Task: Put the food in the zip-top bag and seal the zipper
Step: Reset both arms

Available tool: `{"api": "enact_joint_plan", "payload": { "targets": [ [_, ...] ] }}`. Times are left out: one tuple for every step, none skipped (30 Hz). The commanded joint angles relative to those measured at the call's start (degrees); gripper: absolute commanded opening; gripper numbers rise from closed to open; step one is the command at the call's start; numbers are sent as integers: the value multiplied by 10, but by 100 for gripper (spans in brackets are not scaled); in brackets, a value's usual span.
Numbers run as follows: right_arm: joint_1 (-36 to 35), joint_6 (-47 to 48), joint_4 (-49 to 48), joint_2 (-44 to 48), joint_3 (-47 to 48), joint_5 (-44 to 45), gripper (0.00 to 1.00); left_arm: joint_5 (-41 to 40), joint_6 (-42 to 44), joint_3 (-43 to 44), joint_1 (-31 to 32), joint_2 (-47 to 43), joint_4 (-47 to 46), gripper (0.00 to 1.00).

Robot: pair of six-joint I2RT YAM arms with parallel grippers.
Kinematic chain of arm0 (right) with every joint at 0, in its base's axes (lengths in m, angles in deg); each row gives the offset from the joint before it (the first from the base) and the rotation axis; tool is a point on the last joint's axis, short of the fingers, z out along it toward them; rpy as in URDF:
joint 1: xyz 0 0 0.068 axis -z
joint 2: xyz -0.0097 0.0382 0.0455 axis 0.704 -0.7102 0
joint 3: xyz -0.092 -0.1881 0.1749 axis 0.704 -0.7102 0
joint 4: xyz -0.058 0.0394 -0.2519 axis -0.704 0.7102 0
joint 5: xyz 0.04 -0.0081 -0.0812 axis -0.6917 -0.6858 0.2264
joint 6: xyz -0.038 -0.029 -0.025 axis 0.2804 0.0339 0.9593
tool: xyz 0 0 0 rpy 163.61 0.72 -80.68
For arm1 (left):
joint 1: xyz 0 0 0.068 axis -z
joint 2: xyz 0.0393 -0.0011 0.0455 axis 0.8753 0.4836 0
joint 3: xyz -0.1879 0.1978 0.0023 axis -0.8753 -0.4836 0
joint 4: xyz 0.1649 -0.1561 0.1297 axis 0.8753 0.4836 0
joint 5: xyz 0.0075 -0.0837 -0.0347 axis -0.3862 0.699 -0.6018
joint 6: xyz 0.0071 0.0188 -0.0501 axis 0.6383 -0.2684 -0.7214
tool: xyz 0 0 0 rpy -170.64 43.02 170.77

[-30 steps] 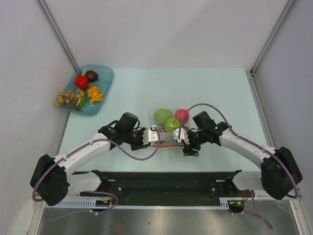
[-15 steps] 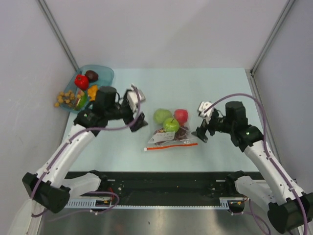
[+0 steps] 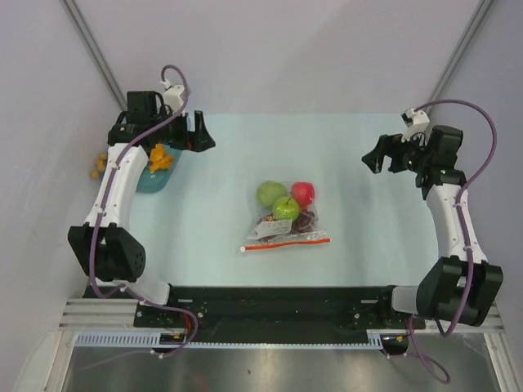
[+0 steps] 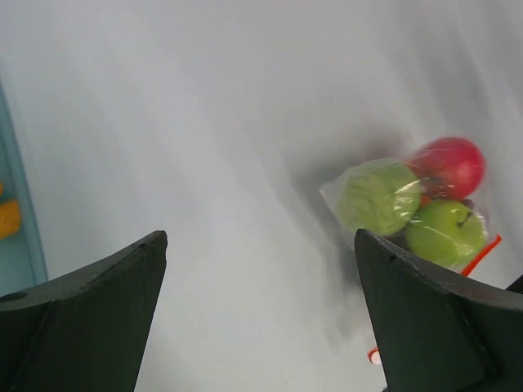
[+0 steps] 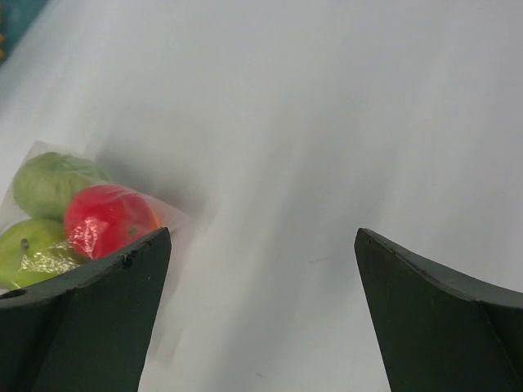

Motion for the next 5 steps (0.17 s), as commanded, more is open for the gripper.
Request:
{"api": "enact_joint_plan", "payload": {
  "targets": [
    [27, -43, 22, -25, 19, -4, 100, -26, -20, -34, -49, 3, 17, 100],
    [33, -46, 21, -28, 19, -4, 100, -31, -19, -40, -52, -1, 9, 100],
    [35, -48, 13, -29, 20, -4, 100, -40, -20, -44, -55, -3, 6, 100],
    [36, -53, 6, -29, 20, -4, 100, -50, -25, -48, -56, -7, 0, 100],
    [36, -56, 0, -27, 20, -3, 100, -56, -25, -47, -56, -9, -5, 100]
  ]
}}
